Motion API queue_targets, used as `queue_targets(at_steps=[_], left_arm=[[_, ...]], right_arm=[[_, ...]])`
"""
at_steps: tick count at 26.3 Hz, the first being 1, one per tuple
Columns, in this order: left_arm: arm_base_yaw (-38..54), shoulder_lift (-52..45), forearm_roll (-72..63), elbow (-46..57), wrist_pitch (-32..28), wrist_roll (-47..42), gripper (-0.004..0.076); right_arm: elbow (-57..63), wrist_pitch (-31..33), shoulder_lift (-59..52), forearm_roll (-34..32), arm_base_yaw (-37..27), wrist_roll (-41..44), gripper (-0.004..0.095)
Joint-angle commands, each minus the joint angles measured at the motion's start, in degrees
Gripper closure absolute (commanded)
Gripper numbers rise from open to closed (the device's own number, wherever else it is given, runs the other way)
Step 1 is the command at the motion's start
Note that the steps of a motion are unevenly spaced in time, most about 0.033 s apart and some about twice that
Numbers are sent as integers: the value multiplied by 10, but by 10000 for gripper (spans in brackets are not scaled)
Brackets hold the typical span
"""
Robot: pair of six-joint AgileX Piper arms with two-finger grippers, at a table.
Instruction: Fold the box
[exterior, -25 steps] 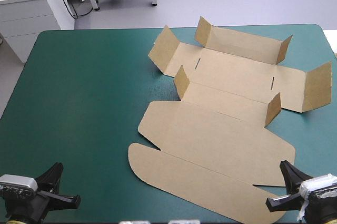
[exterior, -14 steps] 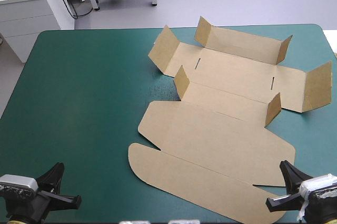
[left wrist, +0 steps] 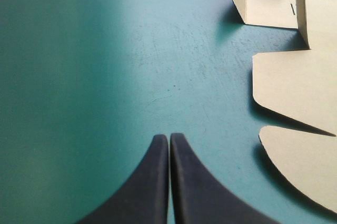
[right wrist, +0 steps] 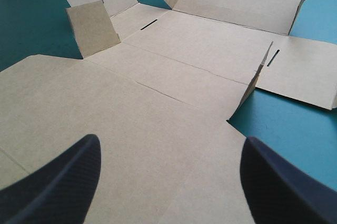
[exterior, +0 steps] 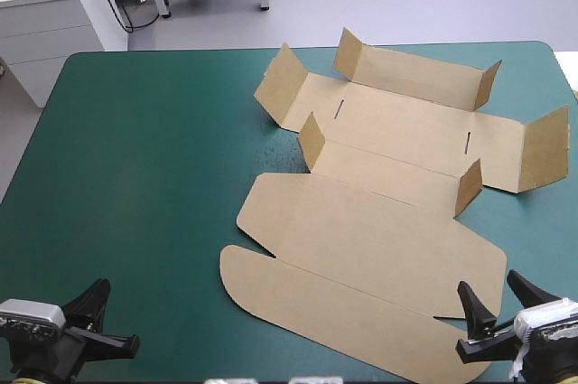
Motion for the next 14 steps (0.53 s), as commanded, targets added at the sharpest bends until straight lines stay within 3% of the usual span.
queue_targets(at_steps=[1,14], left_arm=[[0,10,-9,-12,-43,1,732],[0,10,-9,-12,-43,1,732]], right_arm=[[-19,-39,-13,3,3,0,188],[-21,-38,0,-16,3,34,186]])
